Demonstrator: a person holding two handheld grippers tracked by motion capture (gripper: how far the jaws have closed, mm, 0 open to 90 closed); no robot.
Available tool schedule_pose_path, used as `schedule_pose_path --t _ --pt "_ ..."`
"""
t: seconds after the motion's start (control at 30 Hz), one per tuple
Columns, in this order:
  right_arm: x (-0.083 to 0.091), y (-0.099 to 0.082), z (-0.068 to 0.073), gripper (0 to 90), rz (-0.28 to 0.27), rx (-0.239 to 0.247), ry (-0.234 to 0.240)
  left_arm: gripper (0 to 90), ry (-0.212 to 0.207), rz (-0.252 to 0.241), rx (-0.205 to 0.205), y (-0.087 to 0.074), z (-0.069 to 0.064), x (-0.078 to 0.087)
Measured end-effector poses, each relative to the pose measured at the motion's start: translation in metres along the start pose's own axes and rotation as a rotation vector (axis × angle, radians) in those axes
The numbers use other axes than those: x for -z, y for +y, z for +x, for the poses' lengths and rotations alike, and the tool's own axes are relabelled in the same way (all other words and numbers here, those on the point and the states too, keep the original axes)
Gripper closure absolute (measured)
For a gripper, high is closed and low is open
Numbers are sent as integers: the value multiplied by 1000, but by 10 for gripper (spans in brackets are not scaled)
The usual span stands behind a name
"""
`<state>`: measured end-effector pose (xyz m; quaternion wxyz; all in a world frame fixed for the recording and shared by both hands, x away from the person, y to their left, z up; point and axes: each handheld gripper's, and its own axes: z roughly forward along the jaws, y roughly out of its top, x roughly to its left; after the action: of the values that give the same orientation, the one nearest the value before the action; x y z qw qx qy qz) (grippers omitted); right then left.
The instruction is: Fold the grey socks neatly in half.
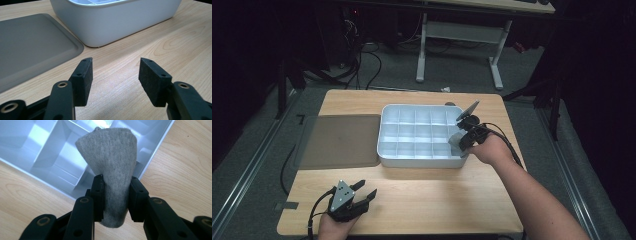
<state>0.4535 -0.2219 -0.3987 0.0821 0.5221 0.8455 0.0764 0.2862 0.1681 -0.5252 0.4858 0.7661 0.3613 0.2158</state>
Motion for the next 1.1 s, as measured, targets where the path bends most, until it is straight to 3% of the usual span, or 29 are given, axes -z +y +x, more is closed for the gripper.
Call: schedule_pose_path --t 0.37,0.4,1.1 --pt "-20 5 4 706 53 8 -37 454 2 4 -1 0 1 1" --pt "-21 6 5 706 62 -9 -37 454 2 4 -1 0 1 1" --pt "-43 11 10 724 133 39 -63 454 6 4 3 -1 3 1"
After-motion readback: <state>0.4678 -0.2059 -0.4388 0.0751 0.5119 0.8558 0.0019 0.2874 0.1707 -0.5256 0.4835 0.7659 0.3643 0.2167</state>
